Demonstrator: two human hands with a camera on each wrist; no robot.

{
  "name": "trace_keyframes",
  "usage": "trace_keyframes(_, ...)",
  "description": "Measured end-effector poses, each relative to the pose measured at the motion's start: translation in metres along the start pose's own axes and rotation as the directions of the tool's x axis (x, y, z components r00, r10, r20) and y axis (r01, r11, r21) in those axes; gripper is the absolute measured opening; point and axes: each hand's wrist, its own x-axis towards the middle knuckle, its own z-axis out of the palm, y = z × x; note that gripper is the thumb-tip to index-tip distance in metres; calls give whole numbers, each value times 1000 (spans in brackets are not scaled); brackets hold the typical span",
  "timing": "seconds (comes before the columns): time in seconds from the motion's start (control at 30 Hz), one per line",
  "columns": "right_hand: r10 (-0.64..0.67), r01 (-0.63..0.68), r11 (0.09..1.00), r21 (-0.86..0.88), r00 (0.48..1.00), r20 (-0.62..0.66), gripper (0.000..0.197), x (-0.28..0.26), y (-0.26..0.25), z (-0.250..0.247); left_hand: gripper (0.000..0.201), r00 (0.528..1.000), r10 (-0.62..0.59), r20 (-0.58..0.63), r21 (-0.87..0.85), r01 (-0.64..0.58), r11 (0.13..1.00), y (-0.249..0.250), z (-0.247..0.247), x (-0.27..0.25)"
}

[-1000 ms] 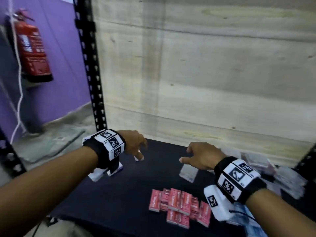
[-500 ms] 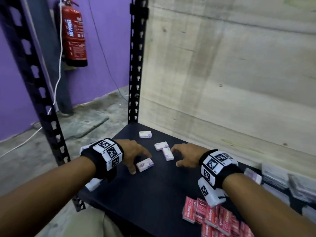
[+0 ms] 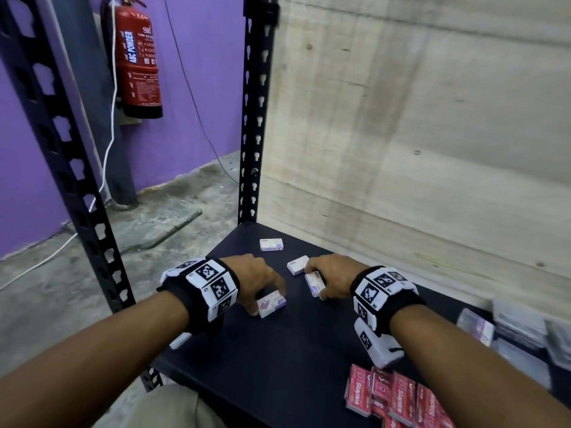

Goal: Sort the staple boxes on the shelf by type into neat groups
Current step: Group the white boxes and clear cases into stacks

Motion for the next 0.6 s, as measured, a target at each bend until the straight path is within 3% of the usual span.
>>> trace_keyframes(0.2,-9,10,1000,-27,999,54,61,-16,-5,-6,62,999,-45,13,-19,45,999,4,2,-1)
trace_keyframes(0.37,-28,31,997,70,999,-41,54,-63,11,-16,52,998,-63,-15,-48,62,997,19,-5,-6)
trace_keyframes(0.5,26,-3,978,210,994,-106,46,-125,49,-15,40,991,20,-129,-114,-35,993,60,-29,-6)
trace_keyframes(0.6,97,-70,966,248,990,-100,49,-178,83,-5,43,981,109,-163,-96,-126,987,110,-51,0)
